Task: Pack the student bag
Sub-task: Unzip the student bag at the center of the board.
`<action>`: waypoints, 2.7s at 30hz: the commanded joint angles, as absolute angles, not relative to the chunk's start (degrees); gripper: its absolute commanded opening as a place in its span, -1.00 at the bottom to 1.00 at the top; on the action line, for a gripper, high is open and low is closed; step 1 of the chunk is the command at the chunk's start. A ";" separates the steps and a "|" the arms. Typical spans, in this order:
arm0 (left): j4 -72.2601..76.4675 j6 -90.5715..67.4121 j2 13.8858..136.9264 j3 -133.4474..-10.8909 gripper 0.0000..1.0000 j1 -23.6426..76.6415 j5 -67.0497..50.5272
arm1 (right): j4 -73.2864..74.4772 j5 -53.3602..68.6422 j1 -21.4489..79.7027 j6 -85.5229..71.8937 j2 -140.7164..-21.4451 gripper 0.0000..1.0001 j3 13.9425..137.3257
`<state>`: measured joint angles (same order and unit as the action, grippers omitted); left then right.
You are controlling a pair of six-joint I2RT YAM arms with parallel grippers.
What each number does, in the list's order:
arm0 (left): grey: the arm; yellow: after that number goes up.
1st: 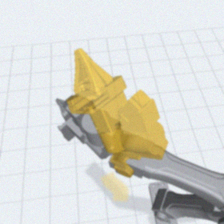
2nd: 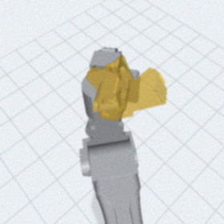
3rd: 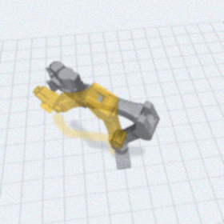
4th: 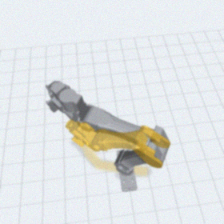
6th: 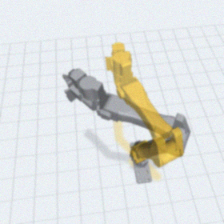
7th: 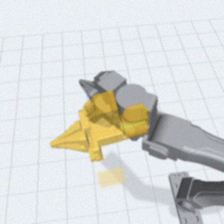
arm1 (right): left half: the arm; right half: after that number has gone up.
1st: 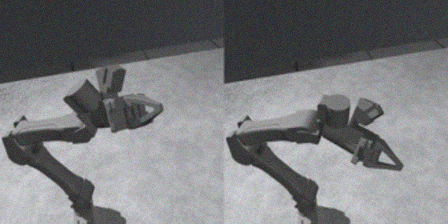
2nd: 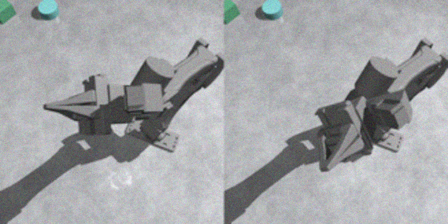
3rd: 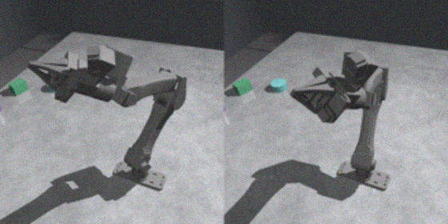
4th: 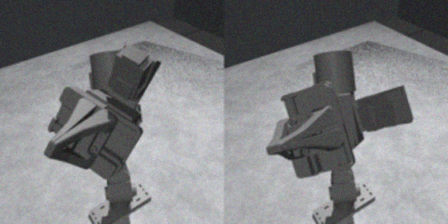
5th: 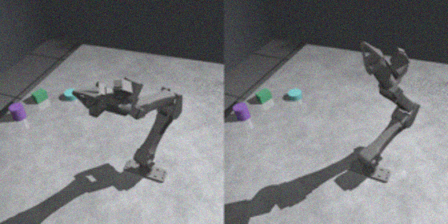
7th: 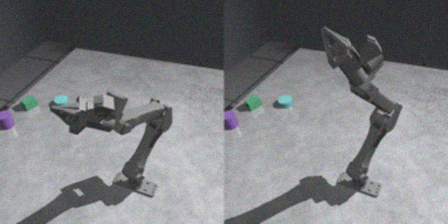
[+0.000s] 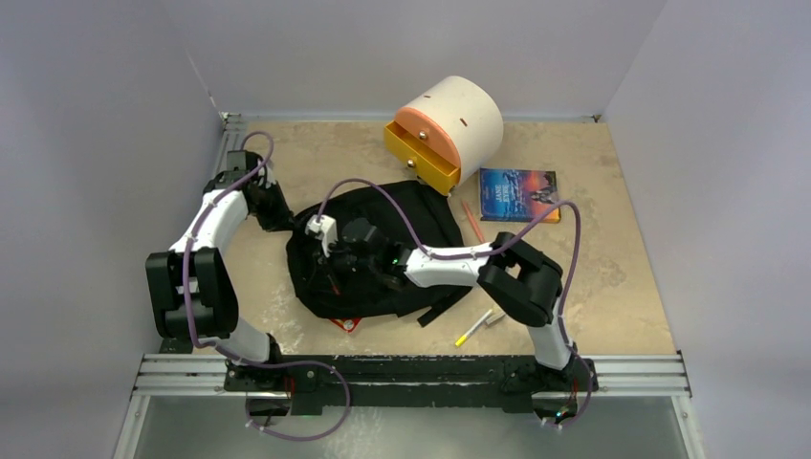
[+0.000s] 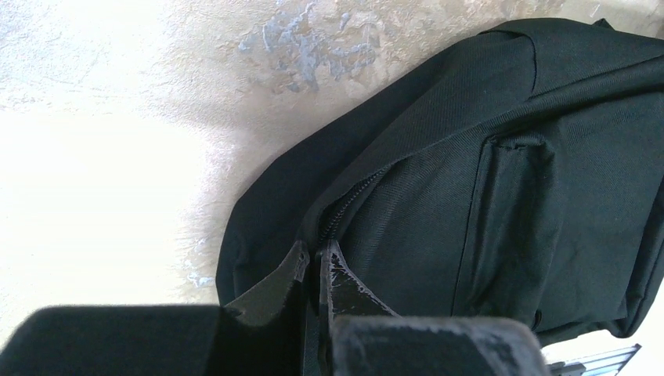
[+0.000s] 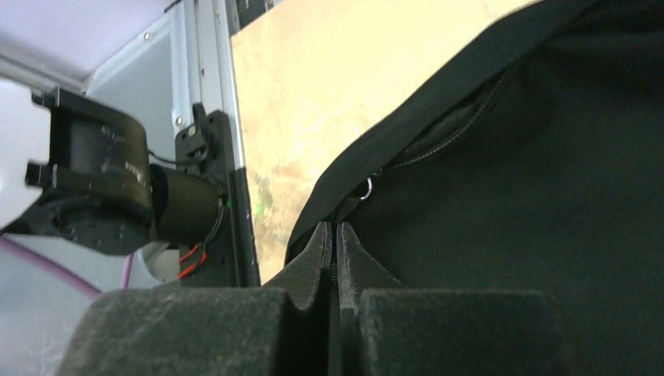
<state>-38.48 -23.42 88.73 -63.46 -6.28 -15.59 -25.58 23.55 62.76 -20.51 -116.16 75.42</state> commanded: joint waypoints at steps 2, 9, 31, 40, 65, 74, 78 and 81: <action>-34.89 -24.00 88.46 -67.24 -1.00 -6.06 -15.45 | -26.79 25.05 63.76 -20.77 -108.81 -1.00 68.67; -34.89 -24.08 89.23 -68.57 -1.00 -6.06 -14.24 | -23.45 16.99 63.81 -21.19 -100.20 -1.00 60.12; -43.98 -30.49 74.26 -62.88 -0.19 -6.08 -23.44 | -25.54 10.35 63.72 -24.61 -100.37 -1.00 65.34; -54.78 -33.51 62.77 -57.25 -0.14 -6.06 -16.17 | -25.05 11.61 63.11 -24.78 -109.07 -1.00 79.47; -43.77 -28.46 72.04 -57.42 -0.37 -6.06 -11.70 | -25.70 16.56 62.93 -24.39 -109.69 -1.00 77.78; -42.87 -25.23 73.49 -57.78 -1.00 -6.06 -8.59 | -23.14 18.81 63.02 -21.29 -106.65 -1.00 73.60; -42.46 -25.30 73.56 -58.32 -1.00 -6.06 -7.84 | -20.22 19.31 63.02 -20.74 -104.51 -1.00 69.51; -42.32 -25.48 73.78 -58.85 -1.00 -6.06 -7.00 | -19.43 19.59 63.02 -21.00 -102.41 -1.00 65.82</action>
